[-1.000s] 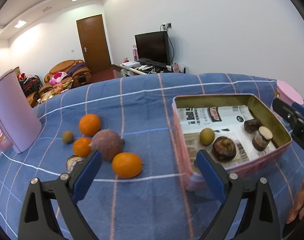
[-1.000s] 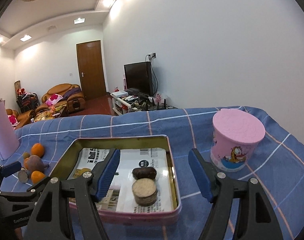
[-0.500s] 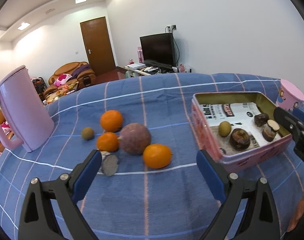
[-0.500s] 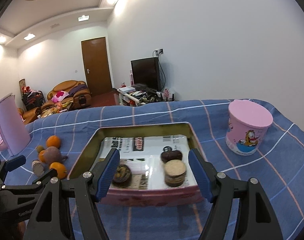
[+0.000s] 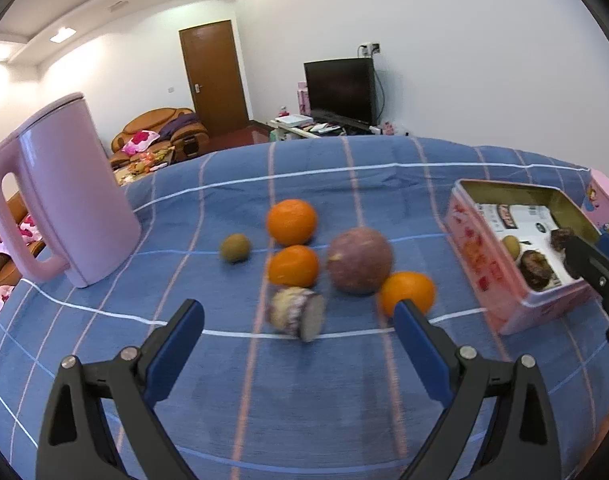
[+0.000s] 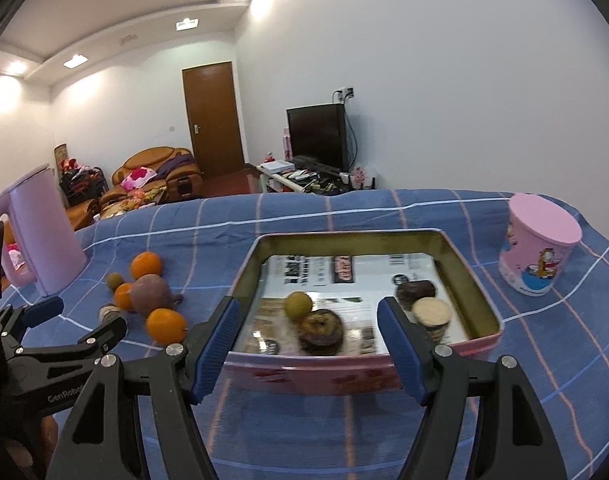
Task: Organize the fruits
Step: 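Move both open grippers back toward the remaining fruits, then grasp an orange with the right gripper while the left grasps the wrapped cylinder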
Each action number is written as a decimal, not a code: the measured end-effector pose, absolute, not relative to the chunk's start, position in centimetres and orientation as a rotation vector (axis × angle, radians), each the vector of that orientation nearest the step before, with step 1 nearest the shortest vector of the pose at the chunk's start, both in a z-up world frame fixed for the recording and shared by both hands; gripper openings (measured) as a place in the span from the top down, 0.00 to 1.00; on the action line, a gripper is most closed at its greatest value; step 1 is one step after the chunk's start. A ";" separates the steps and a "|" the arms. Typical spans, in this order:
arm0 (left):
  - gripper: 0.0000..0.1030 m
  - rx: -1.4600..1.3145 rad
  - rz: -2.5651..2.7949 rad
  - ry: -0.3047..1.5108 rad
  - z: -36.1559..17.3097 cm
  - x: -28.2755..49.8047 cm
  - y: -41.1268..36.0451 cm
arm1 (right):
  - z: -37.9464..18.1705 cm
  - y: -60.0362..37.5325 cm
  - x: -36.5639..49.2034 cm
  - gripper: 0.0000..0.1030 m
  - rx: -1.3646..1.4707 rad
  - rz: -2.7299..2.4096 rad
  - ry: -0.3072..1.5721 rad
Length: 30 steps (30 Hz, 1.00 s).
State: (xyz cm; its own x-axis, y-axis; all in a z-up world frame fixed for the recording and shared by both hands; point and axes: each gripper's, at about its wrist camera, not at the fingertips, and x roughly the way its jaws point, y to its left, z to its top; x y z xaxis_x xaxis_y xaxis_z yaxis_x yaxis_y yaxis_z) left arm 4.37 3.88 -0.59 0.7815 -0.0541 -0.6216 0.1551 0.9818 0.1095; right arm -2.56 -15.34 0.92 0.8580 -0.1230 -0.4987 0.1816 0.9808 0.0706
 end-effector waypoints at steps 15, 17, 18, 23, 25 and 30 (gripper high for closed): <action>0.05 0.095 -0.036 0.698 -0.8 7.2 10.6 | 0.1 -7.8 1.2 0.29 -0.018 0.016 0.591; 0.05 0.086 -0.035 0.704 -0.9 7.5 11.1 | -0.3 -6.7 2.1 0.29 -0.054 0.043 0.614; 0.05 0.085 -0.035 0.708 -1.0 7.6 11.3 | -0.4 -6.1 2.6 0.29 -0.073 0.053 0.625; 0.05 0.097 -0.036 0.719 -0.9 8.0 11.9 | -1.6 -4.0 5.1 0.29 -0.162 0.097 0.705; 0.05 0.091 -0.038 0.725 -0.8 8.2 12.2 | -1.8 -3.8 5.5 0.29 -0.181 0.106 0.718; 0.05 0.077 -0.057 0.736 -0.9 8.4 12.3 | -3.1 -3.1 7.5 0.29 -0.246 0.113 0.801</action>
State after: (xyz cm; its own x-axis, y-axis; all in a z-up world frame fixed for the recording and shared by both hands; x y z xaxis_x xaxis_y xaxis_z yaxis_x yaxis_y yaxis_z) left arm 8.37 12.34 -0.86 0.7401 -0.0246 -0.6720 0.0786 0.9956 0.0501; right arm 7.48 -3.10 -3.12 0.6916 0.0071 -0.7222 -0.1924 0.9656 -0.1747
